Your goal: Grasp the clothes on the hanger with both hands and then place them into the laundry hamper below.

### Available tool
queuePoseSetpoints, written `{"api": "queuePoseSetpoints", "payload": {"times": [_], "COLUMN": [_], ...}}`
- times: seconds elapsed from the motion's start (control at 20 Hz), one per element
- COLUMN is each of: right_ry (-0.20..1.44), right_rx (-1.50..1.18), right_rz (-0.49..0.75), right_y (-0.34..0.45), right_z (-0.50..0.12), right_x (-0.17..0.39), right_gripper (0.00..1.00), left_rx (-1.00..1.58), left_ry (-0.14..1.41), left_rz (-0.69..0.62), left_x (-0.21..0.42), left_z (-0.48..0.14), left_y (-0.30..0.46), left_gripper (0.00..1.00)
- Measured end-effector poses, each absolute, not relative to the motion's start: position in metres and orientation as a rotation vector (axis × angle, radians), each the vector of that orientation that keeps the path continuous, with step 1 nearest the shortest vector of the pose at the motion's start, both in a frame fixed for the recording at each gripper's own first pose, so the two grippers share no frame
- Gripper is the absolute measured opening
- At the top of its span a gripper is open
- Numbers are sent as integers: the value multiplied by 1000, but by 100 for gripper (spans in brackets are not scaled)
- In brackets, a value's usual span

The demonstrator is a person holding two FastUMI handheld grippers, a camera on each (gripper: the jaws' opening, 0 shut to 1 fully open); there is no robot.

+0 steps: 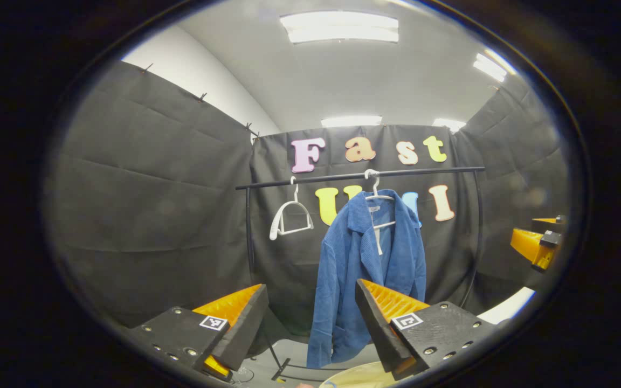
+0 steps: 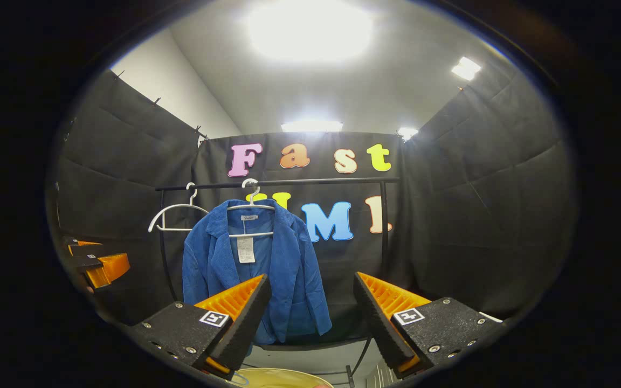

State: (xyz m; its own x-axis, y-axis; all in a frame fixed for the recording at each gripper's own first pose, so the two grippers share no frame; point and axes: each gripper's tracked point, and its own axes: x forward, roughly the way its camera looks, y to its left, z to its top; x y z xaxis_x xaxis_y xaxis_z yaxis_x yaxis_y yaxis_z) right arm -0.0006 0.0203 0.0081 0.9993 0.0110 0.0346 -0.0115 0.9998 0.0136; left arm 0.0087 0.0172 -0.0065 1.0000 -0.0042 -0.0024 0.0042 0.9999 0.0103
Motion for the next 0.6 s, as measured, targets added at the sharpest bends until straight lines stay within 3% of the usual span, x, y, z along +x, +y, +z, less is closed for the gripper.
{"api": "queuePoseSetpoints", "payload": {"times": [0.35, 0.6], "right_ry": [-32, -24], "right_rx": [-22, -30], "right_rz": [-42, -16], "right_y": [24, 34], "right_z": [12, 17], "right_x": [6, 22], "right_gripper": [94, 95], "left_rx": [-13, -12], "left_ry": [-35, -48], "left_rz": [-38, -62], "left_x": [23, 31], "left_z": [-1, 5], "left_y": [26, 21], "left_gripper": [93, 93]}}
